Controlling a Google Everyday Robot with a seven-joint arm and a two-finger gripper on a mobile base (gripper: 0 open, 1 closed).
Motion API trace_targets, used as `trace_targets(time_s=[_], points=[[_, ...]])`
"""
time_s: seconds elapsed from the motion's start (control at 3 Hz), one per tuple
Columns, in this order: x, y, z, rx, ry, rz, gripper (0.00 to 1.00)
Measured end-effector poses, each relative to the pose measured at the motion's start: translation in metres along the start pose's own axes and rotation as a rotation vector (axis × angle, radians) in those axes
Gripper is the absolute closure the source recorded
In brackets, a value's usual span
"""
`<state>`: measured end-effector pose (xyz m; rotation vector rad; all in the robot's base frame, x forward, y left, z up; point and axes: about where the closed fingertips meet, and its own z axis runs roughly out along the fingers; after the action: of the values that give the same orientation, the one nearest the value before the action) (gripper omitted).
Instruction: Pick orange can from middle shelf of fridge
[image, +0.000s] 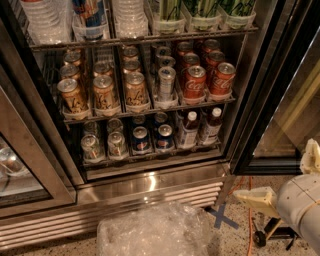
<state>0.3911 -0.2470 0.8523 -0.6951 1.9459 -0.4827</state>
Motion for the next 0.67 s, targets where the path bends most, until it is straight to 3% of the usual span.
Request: trace_targets(time_s=[0.67], points=[[-0.068,-0.007,0.042,-0.092,-0.130,0.115,0.00]])
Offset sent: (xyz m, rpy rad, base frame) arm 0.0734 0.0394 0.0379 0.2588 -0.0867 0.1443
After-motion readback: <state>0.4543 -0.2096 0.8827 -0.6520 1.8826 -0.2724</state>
